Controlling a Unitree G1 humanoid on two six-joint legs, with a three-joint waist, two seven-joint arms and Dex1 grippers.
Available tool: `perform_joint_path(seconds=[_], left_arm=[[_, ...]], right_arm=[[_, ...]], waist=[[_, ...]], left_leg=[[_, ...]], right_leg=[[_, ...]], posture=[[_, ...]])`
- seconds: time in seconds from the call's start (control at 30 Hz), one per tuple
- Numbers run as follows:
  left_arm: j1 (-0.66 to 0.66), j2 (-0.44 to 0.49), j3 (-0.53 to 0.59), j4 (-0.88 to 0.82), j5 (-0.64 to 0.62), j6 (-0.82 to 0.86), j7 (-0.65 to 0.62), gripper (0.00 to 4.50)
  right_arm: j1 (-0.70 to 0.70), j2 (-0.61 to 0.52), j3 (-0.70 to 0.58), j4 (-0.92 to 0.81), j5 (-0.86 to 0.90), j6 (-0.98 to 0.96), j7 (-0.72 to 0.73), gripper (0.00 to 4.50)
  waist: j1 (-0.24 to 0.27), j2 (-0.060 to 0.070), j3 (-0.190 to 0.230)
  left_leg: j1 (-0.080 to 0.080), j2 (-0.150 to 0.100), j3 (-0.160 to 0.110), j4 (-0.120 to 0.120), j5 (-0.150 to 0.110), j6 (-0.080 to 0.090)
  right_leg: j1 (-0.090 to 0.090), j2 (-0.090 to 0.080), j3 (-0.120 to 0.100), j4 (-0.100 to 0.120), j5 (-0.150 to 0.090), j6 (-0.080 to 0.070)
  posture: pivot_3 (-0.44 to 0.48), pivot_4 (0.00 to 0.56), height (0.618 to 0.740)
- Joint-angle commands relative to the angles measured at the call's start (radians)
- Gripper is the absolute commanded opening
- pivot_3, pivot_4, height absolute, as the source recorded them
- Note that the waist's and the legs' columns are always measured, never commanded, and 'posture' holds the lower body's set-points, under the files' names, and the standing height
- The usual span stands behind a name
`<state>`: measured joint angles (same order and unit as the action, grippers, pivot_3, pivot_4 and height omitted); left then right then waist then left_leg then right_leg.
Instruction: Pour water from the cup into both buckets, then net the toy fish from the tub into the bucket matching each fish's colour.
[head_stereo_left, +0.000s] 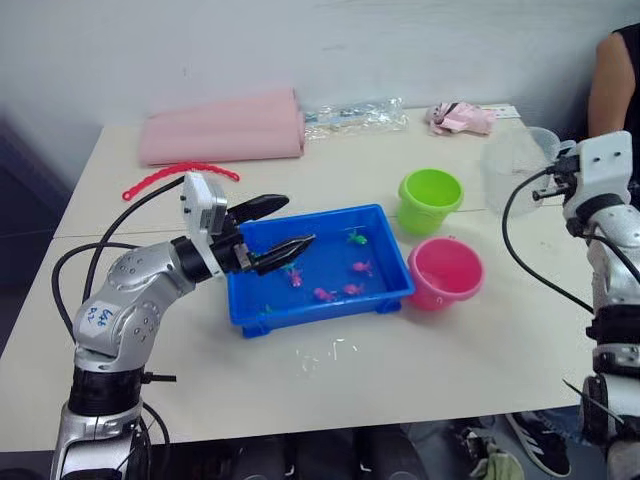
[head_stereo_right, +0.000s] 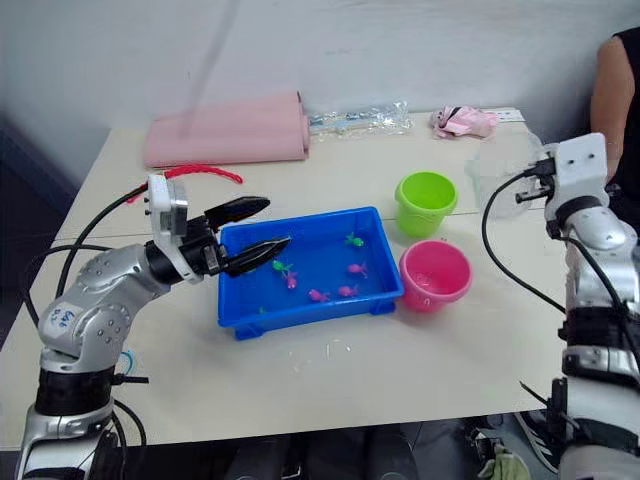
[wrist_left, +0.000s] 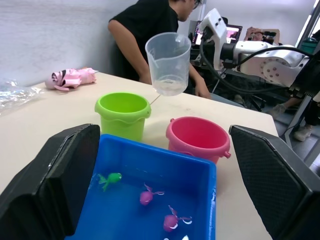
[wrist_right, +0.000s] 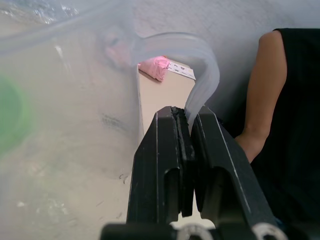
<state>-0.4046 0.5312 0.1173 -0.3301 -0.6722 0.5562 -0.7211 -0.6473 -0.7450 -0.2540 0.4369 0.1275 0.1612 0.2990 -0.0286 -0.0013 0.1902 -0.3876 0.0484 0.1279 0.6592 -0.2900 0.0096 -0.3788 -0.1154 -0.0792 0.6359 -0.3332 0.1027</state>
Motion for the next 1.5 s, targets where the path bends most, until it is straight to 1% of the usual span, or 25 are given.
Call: perform_joint_path(seconds=[0.03, 0.13, 0.3, 0.5, 0.7, 1.03, 1.37, 1.5], left_arm=[[-0.066, -0.014, 0.006, 0.022, -0.003, 0.002, 0.025, 4.5], [-0.068, -0.024, 0.0, 0.023, 0.006, -0.001, 0.038, 4.5], [-0.06, -0.032, -0.001, 0.014, 0.013, -0.001, 0.052, 4.5], [-0.051, -0.041, -0.002, 0.004, 0.017, -0.006, 0.064, 4.5], [-0.042, -0.047, -0.005, -0.005, 0.02, -0.011, 0.072, 4.5], [-0.026, -0.048, -0.003, -0.01, 0.02, -0.019, 0.073, 4.5], [-0.023, -0.05, 0.001, -0.005, 0.018, -0.025, 0.072, 4.5], [-0.02, -0.049, 0.002, -0.004, 0.018, -0.027, 0.071, 4.5]], right_arm=[[-0.201, -0.027, 0.154, 0.212, -0.221, -0.104, -0.099, 0.05], [-0.271, -0.028, 0.26, 0.308, -0.356, -0.178, -0.175, 0.05], [-0.351, -0.016, 0.352, 0.415, -0.483, -0.267, -0.3, 0.05], [-0.39, 0.003, 0.423, 0.474, -0.575, -0.368, -0.392, 0.05], [-0.424, -0.002, 0.511, 0.498, -0.696, -0.416, -0.482, 0.05], [-0.466, -0.017, 0.62, 0.506, -0.86, -0.452, -0.569, 0.05], [-0.503, -0.024, 0.677, 0.555, -0.947, -0.462, -0.626, 0.05], [-0.503, -0.037, 0.682, 0.547, -0.965, -0.492, -0.681, 0.05]], waist=[[0.001, 0.0, 0.0], [0.001, 0.0, 0.0], [-0.002, -0.001, 0.0], [-0.003, -0.001, 0.0], [-0.004, -0.001, 0.0], [-0.006, -0.001, 0.0], [-0.007, -0.001, 0.0], [-0.007, -0.001, 0.0]], left_leg=[[0.0, 0.0, 0.0, -0.001, 0.0, 0.0], [-0.004, 0.0, 0.001, -0.001, 0.0, 0.0], [-0.007, 0.0, 0.01, 0.0, 0.0, 0.0], [-0.007, 0.001, 0.012, 0.0, 0.0, 0.0], [-0.007, 0.001, 0.013, 0.0, 0.0, 0.0], [-0.007, 0.001, 0.015, 0.0, 0.0, 0.0], [-0.007, 0.001, 0.015, 0.0, 0.0, 0.0], [-0.007, 0.001, 0.015, -0.001, 0.0, 0.0]], right_leg=[[0.0, 0.0, 0.0, 0.0, 0.0, 0.0], [-0.004, 0.0, 0.0, 0.001, 0.0, 0.0], [-0.015, 0.0, 0.002, 0.007, 0.0, 0.0], [-0.016, 0.001, 0.004, 0.008, 0.0, 0.0], [-0.017, 0.001, 0.005, 0.008, 0.0, 0.0], [-0.018, 0.001, 0.006, 0.009, 0.0, 0.0], [-0.019, 0.001, 0.007, 0.009, 0.0, 0.0], [-0.019, 0.001, 0.007, 0.009, 0.0, 0.0]], posture=[[0.0, 0.15, 0.74], [0.0, 0.15, 0.74], [0.0, 0.15, 0.74], [0.0, 0.15, 0.74], [0.0, 0.15, 0.74], [0.0, 0.15, 0.74], [0.0, 0.15, 0.74], [0.0, 0.15, 0.74]])
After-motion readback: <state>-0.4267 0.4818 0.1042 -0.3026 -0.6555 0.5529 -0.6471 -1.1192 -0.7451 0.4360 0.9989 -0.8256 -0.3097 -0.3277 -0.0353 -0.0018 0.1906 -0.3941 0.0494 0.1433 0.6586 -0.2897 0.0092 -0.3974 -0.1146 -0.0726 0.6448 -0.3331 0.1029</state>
